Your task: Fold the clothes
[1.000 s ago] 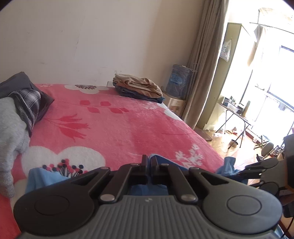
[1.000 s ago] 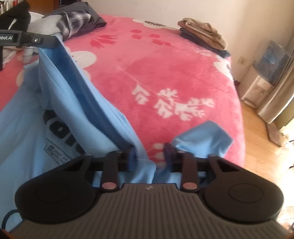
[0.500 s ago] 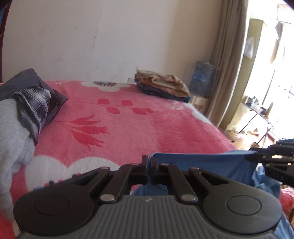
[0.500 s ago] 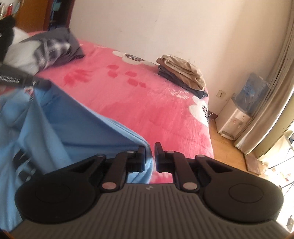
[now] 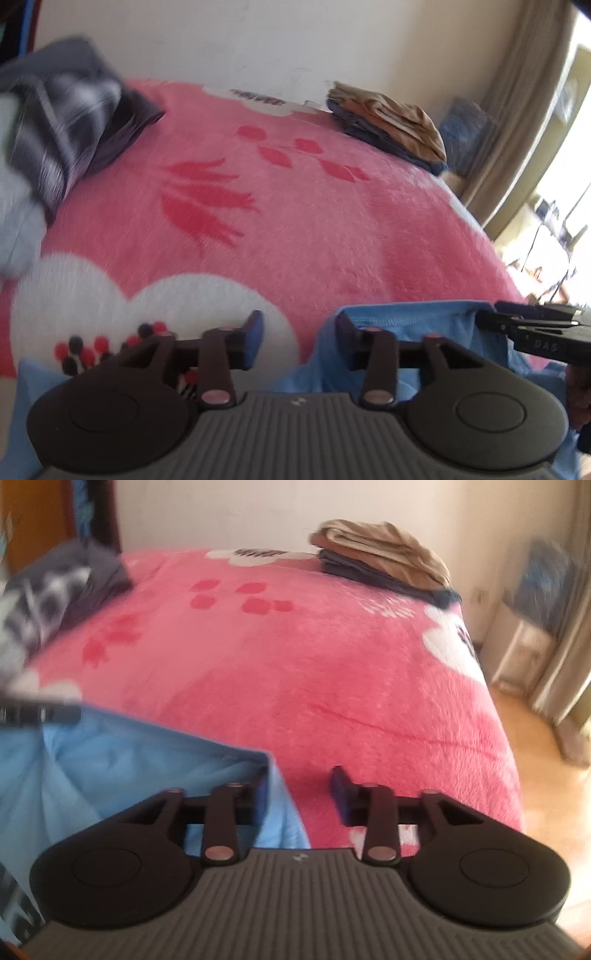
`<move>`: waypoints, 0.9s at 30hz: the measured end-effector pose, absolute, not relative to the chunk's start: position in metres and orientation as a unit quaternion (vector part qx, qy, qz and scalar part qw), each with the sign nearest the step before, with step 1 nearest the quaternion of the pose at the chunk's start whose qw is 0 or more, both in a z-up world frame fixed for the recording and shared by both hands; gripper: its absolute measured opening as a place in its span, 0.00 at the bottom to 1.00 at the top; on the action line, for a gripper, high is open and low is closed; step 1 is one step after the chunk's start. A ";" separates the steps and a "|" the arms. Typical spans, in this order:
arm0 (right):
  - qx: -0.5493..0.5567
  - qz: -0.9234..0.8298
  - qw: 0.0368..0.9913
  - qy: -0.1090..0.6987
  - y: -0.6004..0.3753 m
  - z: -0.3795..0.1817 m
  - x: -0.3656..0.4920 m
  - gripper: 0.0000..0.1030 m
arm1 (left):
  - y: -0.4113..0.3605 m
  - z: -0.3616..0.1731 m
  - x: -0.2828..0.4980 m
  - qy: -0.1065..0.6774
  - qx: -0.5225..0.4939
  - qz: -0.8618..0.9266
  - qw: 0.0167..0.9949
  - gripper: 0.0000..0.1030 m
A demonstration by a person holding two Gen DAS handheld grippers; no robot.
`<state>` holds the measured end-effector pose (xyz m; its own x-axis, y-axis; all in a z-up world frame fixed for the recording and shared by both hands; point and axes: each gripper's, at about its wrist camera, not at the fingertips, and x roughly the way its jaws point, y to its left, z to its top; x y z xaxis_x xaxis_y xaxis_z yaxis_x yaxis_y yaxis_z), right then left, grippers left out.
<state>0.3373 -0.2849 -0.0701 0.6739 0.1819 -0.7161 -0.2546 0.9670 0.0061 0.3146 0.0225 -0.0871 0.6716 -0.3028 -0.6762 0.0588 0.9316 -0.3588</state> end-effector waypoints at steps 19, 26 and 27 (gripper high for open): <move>0.081 0.062 0.925 0.366 -0.332 -0.037 0.353 0.70 | 0.057 -0.071 0.328 0.391 -0.295 -0.090 0.867 0.61; -0.025 0.113 0.907 0.406 -0.304 -0.026 0.317 0.50 | 0.045 -0.055 0.280 0.402 -0.151 -0.123 0.895 0.61; -0.040 0.116 0.903 0.413 -0.299 -0.030 0.315 0.44 | 0.040 -0.056 0.273 0.401 -0.126 -0.121 0.899 0.61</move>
<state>0.3146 -0.2988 -0.0299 0.6322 0.1773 -0.7542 -0.2431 0.9697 0.0241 0.2726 0.0402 -0.0556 0.6500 -0.3180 -0.6902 0.1157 0.9390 -0.3238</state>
